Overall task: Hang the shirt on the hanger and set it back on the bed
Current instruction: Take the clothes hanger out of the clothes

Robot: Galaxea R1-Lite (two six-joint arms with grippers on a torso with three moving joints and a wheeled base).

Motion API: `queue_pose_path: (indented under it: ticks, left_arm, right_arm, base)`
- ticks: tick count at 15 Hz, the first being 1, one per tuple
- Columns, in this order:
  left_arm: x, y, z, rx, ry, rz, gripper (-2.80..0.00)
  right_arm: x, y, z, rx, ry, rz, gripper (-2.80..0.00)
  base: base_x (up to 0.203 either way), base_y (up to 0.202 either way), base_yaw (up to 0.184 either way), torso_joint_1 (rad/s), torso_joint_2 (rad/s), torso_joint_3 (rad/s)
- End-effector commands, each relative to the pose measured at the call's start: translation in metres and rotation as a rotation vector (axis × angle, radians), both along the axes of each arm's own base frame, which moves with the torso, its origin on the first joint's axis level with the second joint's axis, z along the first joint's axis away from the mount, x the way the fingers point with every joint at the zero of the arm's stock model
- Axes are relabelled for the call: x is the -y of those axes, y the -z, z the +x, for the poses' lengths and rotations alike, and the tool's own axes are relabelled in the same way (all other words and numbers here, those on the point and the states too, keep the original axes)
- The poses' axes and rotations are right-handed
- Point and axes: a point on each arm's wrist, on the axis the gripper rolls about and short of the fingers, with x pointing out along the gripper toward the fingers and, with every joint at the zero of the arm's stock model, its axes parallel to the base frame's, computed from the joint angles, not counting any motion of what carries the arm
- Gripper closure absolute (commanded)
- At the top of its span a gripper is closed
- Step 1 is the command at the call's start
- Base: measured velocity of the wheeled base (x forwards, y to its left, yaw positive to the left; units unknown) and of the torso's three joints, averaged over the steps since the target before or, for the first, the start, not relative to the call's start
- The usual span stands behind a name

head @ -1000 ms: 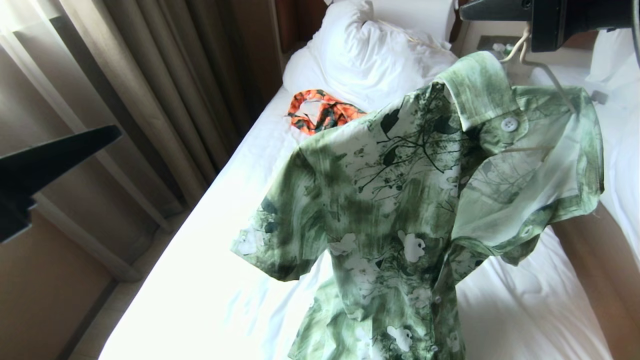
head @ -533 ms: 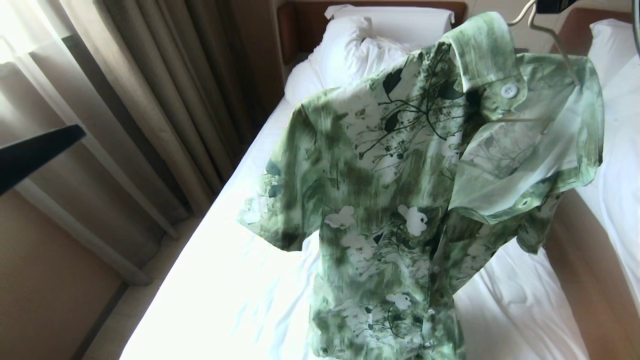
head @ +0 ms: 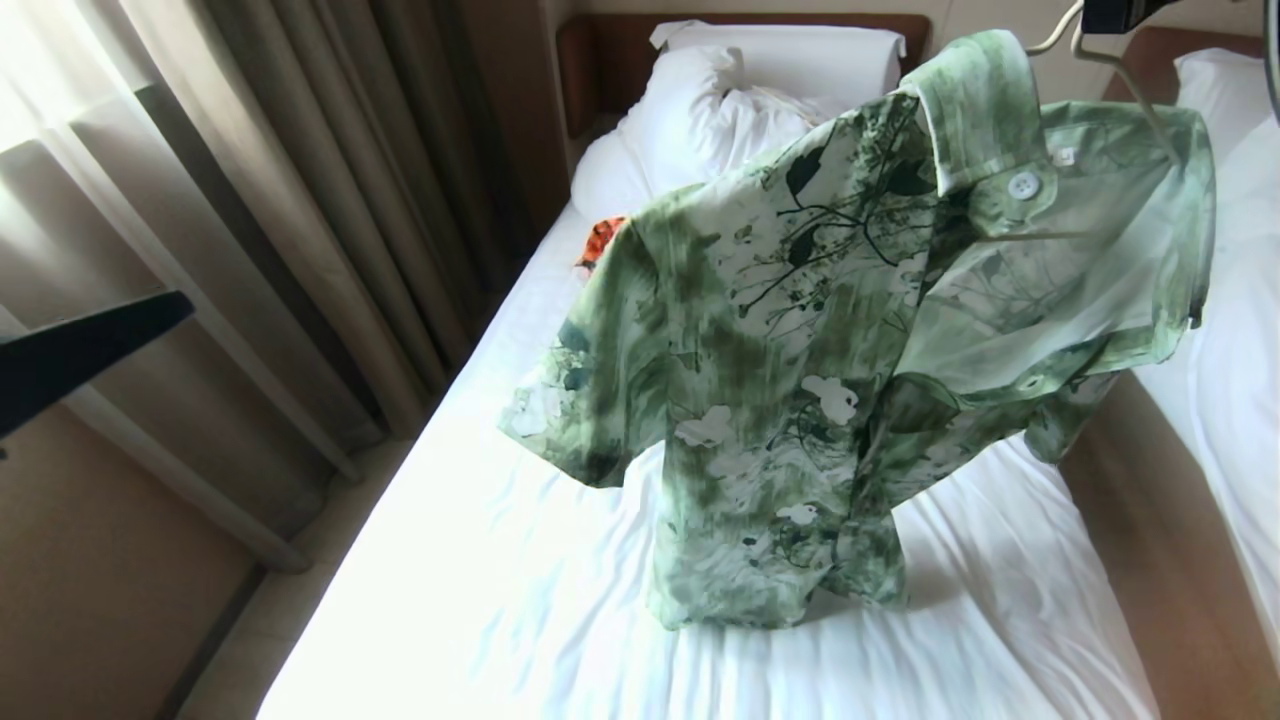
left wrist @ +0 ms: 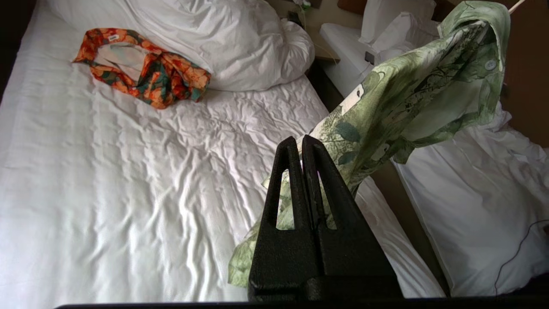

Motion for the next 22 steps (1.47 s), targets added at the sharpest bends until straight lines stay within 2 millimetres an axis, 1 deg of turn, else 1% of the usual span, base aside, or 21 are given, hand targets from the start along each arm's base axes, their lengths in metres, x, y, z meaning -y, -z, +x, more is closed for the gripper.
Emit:
queue_pose_path:
  ticks: [1, 3, 4, 7, 9, 10, 13, 15, 16, 20, 21, 22]
  left_arm:
    - [0.004, -0.006, 0.006, -0.017, 0.015, 0.007, 0.00]
    - [0.014, -0.015, 0.016, -0.066, 0.062, 0.032, 0.00]
    - [0.020, -0.014, 0.023, -0.095, 0.079, 0.048, 0.00]
    - [0.043, -0.004, 0.050, -0.155, 0.128, 0.087, 0.00]
    - [0.059, 0.008, 0.069, -0.180, 0.145, 0.107, 0.00]
    - [0.066, 0.012, 0.079, -0.177, 0.148, 0.114, -2.80]
    - [0.085, 0.030, 0.101, -0.204, 0.164, 0.155, -2.80]
    - [0.089, 0.049, 0.111, -0.266, 0.154, 0.191, -2.80]
    - [0.089, 0.055, 0.115, -0.282, 0.147, 0.198, -2.80]
    - [0.109, 0.073, 0.147, -0.229, 0.144, 0.186, -2.80]
    - [0.110, 0.077, 0.155, -0.200, 0.137, 0.203, -2.80]
    - [0.111, 0.077, 0.157, -0.181, 0.142, 0.221, -2.80]
  right_arm:
    - [0.000, 0.001, 0.003, -0.005, 0.010, -0.006, 0.00]
    - [-0.002, 0.002, 0.004, -0.012, 0.032, -0.007, 0.00]
    - [-0.003, 0.003, 0.004, -0.016, 0.045, -0.006, 0.00]
    - [-0.001, 0.004, 0.008, -0.023, 0.061, -0.003, 0.00]
    - [0.001, 0.006, 0.013, -0.030, 0.078, -0.006, 0.00]
    - [0.002, 0.007, 0.015, -0.034, 0.086, -0.008, 0.00]
    - [0.004, 0.012, 0.026, -0.052, 0.107, -0.018, 0.00]
    - [0.004, 0.014, 0.029, -0.057, 0.107, -0.023, 0.00]
    - [0.003, 0.015, 0.031, -0.059, 0.108, -0.024, 0.00]
    - [0.005, 0.018, 0.036, -0.072, 0.120, -0.031, 0.00]
    - [0.005, 0.019, 0.037, -0.073, 0.121, -0.032, 0.00]
    - [0.005, 0.019, 0.037, -0.075, 0.121, -0.031, 0.00]
  base:
    - [0.000, 0.000, 0.000, 0.000, 0.00, 0.000]
    - [0.000, 0.000, 0.000, 0.000, 0.00, 0.000]
    - [0.000, 0.000, 0.000, 0.000, 0.00, 0.000]
    - [0.000, 0.000, 0.000, 0.000, 0.00, 0.000]
    - [0.000, 0.000, 0.000, 0.000, 0.00, 0.000]
    - [0.000, 0.000, 0.000, 0.000, 0.00, 0.000]
    - [0.000, 0.000, 0.000, 0.000, 0.00, 0.000]
    - [0.000, 0.000, 0.000, 0.000, 0.00, 0.000]
    - [0.000, 0.000, 0.000, 0.000, 0.00, 0.000]
    - [0.000, 0.000, 0.000, 0.000, 0.00, 0.000]
    - [0.000, 0.000, 0.000, 0.000, 0.00, 0.000]
    - [0.000, 0.000, 0.000, 0.000, 0.00, 0.000]
